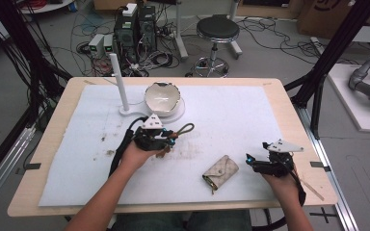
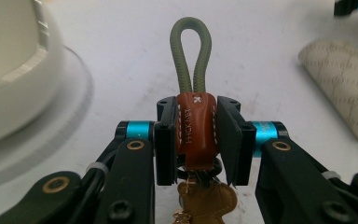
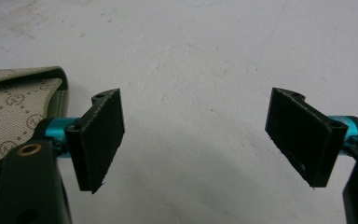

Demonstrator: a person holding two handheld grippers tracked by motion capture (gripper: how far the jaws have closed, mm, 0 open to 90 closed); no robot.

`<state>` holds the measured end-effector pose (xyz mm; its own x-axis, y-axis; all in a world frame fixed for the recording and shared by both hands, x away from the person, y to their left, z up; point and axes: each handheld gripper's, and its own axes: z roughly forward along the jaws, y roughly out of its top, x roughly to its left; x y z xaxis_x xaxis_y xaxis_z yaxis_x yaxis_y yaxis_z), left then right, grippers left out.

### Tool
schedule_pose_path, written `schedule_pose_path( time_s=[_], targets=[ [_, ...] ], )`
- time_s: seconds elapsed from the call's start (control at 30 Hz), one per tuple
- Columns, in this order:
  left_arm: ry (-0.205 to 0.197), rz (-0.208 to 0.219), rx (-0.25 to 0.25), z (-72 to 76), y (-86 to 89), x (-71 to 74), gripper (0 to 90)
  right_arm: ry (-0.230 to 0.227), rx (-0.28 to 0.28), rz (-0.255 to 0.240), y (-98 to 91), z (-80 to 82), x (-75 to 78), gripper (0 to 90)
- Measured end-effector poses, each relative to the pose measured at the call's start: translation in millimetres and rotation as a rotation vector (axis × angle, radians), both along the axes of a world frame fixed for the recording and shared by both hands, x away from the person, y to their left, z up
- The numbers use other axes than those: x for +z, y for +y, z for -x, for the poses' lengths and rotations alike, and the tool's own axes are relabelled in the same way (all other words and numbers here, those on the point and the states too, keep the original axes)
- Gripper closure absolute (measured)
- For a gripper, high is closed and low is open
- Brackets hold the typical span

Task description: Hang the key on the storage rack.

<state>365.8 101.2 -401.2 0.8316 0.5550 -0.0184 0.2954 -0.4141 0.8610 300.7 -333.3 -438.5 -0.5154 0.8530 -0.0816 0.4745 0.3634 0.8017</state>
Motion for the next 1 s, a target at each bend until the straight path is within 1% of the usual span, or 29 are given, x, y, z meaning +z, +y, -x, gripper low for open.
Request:
schedule_pose_path(
  time_s=[0.03,0.07,0.1,0.13,0.17,0.2,0.37,0.4,0.47,0.53,0.57,0.6,0.67,0.7,0.8,0.83,0.87,0.9,0.93,0.97,1.0],
  targets=[
    [-0.009,0.003,0.006,0.4,4.4,4.6,69.2,0.002,0.000,0.000,0.6,-0.5,-0.4,19.9],
    [-0.026,0.021,0.031,1.3,12.9,13.1,69.3,0.002,0.004,0.001,0.9,-0.9,-0.7,19.9],
    [-0.032,0.027,0.043,1.3,17.7,17.4,69.3,0.003,0.005,0.004,1.3,-1.1,-0.9,19.9],
    [-0.032,0.027,0.043,1.3,17.7,17.4,69.2,0.003,0.005,0.004,1.3,-1.1,-0.9,19.9],
    [-0.036,0.038,0.055,1.5,22.6,21.5,69.3,0.006,0.010,0.008,2.3,-1.5,-1.3,19.9],
    [-0.051,0.052,0.084,1.9,33.3,29.8,69.3,0.007,0.010,0.008,2.9,-1.4,-1.4,19.9],
    [-0.090,0.095,0.144,4.8,61.2,50.1,69.3,0.007,0.008,0.011,3.7,-1.5,-1.6,19.9],
    [-0.090,0.095,0.144,4.8,61.2,50.1,69.3,0.007,0.008,0.011,3.7,-1.5,-1.6,19.9],
    [-0.108,0.112,0.168,6.0,71.4,58.4,69.3,0.011,0.012,0.015,4.5,-2.2,-2.3,19.9],
    [-0.129,0.135,0.196,7.6,80.5,66.2,69.3,0.014,0.010,0.014,5.2,-2.2,-2.5,19.9],
    [-0.141,0.137,0.210,8.5,84.7,69.9,69.4,0.012,0.015,0.019,6.0,-3.0,-3.0,19.9],
    [-0.163,0.141,0.233,10.8,92.5,76.8,69.3,0.016,0.013,0.017,6.9,-2.9,-3.2,19.9],
    [-0.179,0.154,0.255,13.0,100.3,82.8,69.4,0.016,0.017,0.022,7.6,-3.2,-3.4,19.9],
    [-0.179,0.154,0.255,13.0,100.3,82.8,69.4,0.016,0.017,0.022,7.6,-3.2,-3.4,19.9],
    [-0.209,0.176,0.290,17.1,111.5,91.5,69.4,0.018,0.019,0.022,8.7,-3.7,-4.1,19.9],
    [-0.235,0.178,0.314,19.4,117.1,96.7,69.4,0.018,0.019,0.023,8.8,-3.8,-4.1,19.9],
    [-0.249,0.176,0.332,20.4,120.6,100.2,69.4,0.020,0.019,0.023,8.8,-3.8,-4.1,19.9],
    [-0.249,0.176,0.332,20.4,120.6,100.2,69.4,0.020,0.019,0.023,8.8,-3.8,-4.1,19.9],
    [-0.264,0.163,0.346,20.7,123.2,103.0,69.4,0.019,0.019,0.024,8.8,-4.0,-4.2,19.9],
    [-0.281,0.152,0.372,20.1,127.6,107.5,69.4,0.016,0.022,0.027,8.7,-4.3,-4.4,19.9],
    [-0.281,0.152,0.372,20.1,127.6,107.5,69.4,0.016,0.022,0.027,8.7,-4.3,-4.4,19.9]
  ],
)
